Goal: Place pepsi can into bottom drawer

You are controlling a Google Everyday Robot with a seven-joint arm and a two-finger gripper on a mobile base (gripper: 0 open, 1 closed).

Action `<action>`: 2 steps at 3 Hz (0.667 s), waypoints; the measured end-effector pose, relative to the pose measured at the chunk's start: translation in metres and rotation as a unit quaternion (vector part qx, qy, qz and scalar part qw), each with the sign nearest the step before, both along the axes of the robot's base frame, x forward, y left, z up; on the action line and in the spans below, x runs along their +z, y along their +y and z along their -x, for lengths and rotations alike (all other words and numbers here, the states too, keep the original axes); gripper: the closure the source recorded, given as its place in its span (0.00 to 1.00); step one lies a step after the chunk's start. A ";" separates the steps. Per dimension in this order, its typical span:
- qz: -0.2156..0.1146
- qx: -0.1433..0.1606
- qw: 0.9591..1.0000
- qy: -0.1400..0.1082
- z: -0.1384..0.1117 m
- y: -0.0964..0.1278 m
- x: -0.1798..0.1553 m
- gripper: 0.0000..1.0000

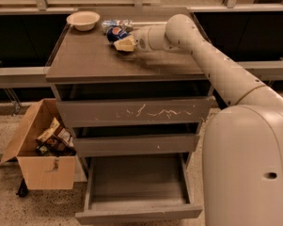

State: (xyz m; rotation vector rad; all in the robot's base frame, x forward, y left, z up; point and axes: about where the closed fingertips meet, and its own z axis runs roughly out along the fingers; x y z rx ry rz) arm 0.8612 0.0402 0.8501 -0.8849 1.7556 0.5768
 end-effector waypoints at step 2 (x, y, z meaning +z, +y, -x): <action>0.006 0.113 0.991 -0.065 0.066 -0.028 0.043 1.00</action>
Offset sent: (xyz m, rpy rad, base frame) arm -0.1458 -0.0650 0.0573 -0.1037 -0.1762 0.5073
